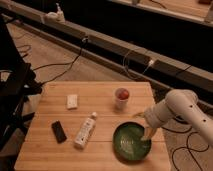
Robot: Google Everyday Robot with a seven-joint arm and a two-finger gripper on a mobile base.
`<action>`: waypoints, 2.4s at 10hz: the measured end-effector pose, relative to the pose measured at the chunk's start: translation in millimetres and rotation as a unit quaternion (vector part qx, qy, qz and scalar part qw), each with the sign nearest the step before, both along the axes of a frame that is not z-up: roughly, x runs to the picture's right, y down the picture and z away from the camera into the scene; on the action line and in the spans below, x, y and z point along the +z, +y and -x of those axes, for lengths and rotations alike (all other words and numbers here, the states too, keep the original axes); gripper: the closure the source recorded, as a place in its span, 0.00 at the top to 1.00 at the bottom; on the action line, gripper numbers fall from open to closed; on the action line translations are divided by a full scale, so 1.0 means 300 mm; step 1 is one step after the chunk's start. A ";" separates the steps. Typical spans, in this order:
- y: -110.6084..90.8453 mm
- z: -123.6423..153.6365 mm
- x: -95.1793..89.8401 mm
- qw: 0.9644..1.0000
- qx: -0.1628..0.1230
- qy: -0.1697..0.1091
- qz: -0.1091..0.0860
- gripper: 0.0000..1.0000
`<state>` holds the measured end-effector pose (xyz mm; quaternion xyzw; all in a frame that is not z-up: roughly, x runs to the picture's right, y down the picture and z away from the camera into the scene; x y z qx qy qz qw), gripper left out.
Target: Push the ceramic bowl across the table
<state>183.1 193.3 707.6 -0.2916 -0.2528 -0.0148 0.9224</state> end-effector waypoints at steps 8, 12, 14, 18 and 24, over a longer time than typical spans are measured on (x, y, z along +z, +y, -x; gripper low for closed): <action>0.082 -0.326 0.029 0.990 -0.012 0.137 0.015 0.72; 0.136 -0.401 0.118 0.986 -0.022 0.168 0.006 0.72; 0.146 -0.403 0.129 0.986 -0.020 0.168 0.007 0.72; 0.148 -0.403 0.130 0.986 -0.021 0.168 0.007 0.73; 0.184 -0.460 0.185 0.978 -0.034 0.204 0.017 0.13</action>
